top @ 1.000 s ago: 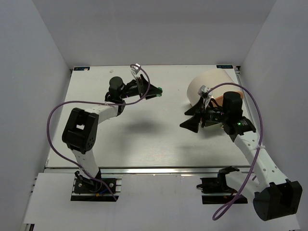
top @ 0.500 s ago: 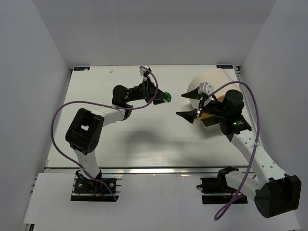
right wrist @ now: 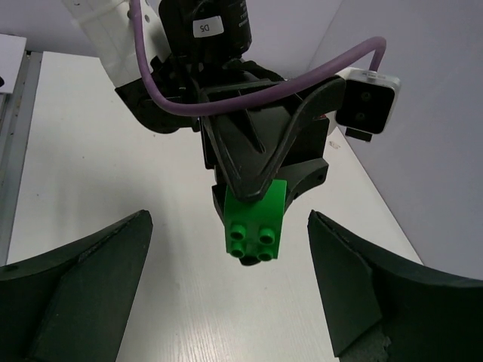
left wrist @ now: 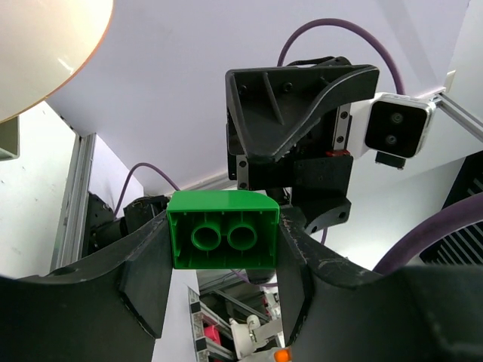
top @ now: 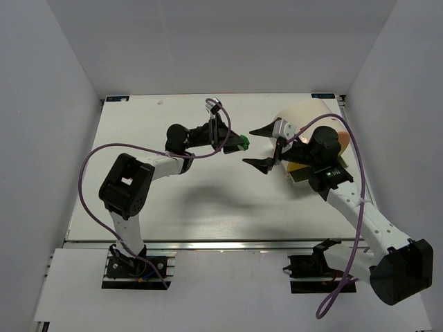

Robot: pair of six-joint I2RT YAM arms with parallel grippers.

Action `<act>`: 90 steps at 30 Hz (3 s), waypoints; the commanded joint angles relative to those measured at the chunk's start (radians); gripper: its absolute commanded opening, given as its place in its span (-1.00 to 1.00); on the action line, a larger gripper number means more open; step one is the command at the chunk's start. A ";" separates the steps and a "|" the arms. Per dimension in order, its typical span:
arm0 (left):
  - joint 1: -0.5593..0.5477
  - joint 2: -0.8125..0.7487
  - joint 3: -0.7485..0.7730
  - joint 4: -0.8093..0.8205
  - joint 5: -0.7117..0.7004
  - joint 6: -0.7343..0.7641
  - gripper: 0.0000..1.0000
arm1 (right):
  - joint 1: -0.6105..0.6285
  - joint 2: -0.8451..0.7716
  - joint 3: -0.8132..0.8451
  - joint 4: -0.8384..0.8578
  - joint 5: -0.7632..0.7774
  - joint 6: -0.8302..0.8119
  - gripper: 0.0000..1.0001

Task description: Sort the legos into containers by color

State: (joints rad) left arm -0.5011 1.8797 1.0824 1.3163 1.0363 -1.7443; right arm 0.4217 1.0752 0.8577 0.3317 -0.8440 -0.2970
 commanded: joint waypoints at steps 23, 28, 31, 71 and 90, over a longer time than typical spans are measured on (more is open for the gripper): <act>-0.010 0.006 0.042 0.147 -0.005 -0.024 0.44 | 0.083 0.028 0.040 0.023 0.270 -0.082 -1.00; 0.012 0.001 0.057 0.110 -0.019 -0.017 0.96 | 0.075 -0.024 0.040 -0.074 0.310 -0.044 -1.00; 0.030 -0.008 0.065 0.055 -0.022 0.034 0.96 | 0.069 -0.084 0.018 -0.128 0.393 0.037 -1.00; 0.124 -0.244 -0.125 -0.358 -0.025 0.390 0.96 | -0.139 -0.359 -0.355 -0.408 1.063 0.275 -1.00; 0.124 -0.254 -0.137 -0.371 -0.022 0.396 0.96 | -0.195 -0.368 -0.490 -0.152 0.935 0.271 -1.00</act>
State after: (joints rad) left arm -0.3817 1.6878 0.9550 0.9424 1.0100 -1.3678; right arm 0.2394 0.7124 0.3901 0.0765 0.1078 -0.0128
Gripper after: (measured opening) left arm 0.979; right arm 0.427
